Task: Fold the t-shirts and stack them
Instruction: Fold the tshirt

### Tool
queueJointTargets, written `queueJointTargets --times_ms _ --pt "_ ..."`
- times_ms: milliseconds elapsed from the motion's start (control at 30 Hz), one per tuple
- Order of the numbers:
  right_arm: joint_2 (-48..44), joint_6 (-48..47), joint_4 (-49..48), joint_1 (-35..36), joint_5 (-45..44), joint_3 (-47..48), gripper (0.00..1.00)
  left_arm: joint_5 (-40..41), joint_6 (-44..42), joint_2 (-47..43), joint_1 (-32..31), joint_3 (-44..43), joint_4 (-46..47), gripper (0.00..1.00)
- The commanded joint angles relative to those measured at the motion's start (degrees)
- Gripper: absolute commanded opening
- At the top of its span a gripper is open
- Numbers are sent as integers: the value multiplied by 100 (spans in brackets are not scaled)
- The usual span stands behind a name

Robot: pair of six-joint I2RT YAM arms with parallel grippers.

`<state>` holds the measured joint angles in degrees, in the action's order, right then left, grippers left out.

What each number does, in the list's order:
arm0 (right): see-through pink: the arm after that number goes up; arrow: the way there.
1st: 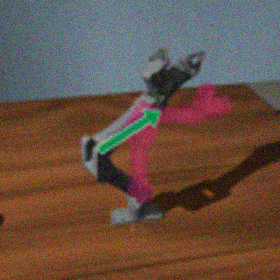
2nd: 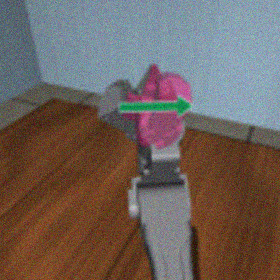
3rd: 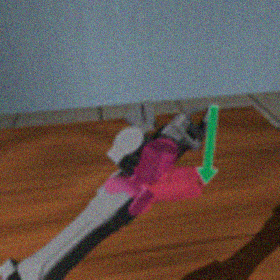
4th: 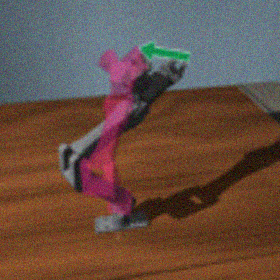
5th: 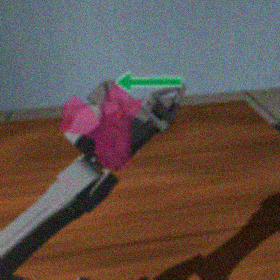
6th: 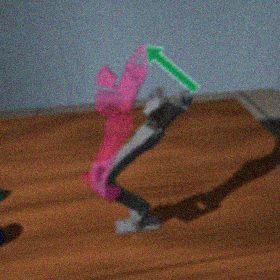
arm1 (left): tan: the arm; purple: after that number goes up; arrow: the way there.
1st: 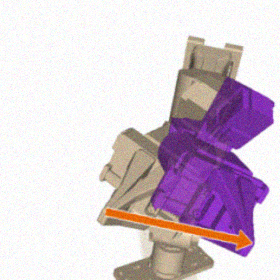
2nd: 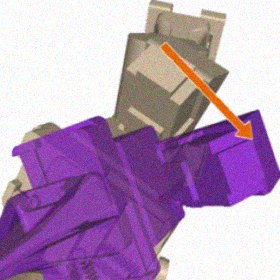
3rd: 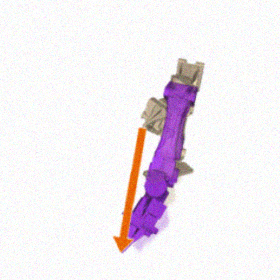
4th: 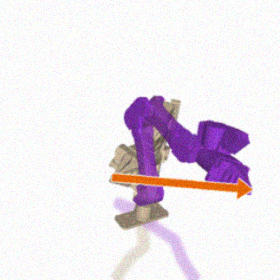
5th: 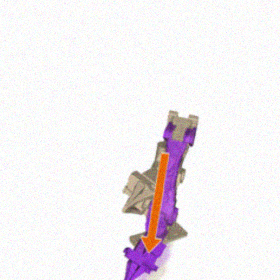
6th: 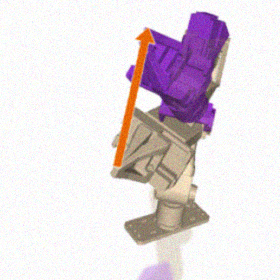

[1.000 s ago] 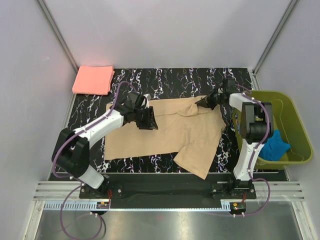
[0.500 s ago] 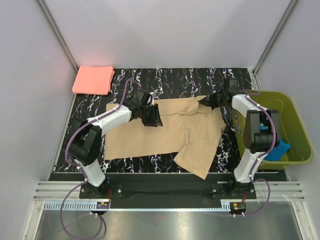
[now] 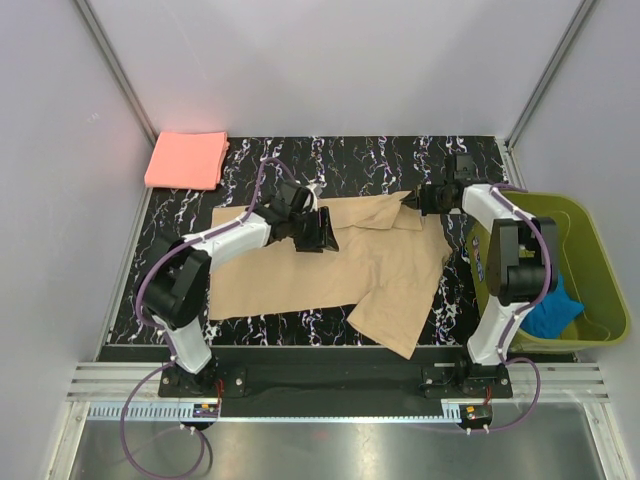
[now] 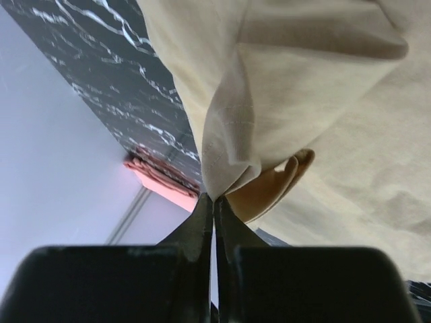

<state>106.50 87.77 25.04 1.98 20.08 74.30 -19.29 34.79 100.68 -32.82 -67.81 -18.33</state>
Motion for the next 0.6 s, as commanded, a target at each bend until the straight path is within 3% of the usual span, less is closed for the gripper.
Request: queueJointTargets --times_ms 0,167,233,333,467,567 --pt "441 391 396 -75 -355 513 0 -145 20 57 -49 -215 373 54" --pt "1336 -1153 362 -75 -416 1366 3 -101 -59 22 -49 -198 356 51" --pt "1609 -2344 562 -57 -513 1919 21 -93 -121 13 -49 -197 242 51" --pt "1980 -3799 958 -40 -671 2588 39 -58 -217 -66 -41 -136 128 51" --pt "1342 -4890 1214 4 -1058 2249 55 -49 -306 -128 -40 -66 5 51" --pt "674 -5418 1223 57 -1164 1905 56 -154 -288 -119 -40 -48 5 51"
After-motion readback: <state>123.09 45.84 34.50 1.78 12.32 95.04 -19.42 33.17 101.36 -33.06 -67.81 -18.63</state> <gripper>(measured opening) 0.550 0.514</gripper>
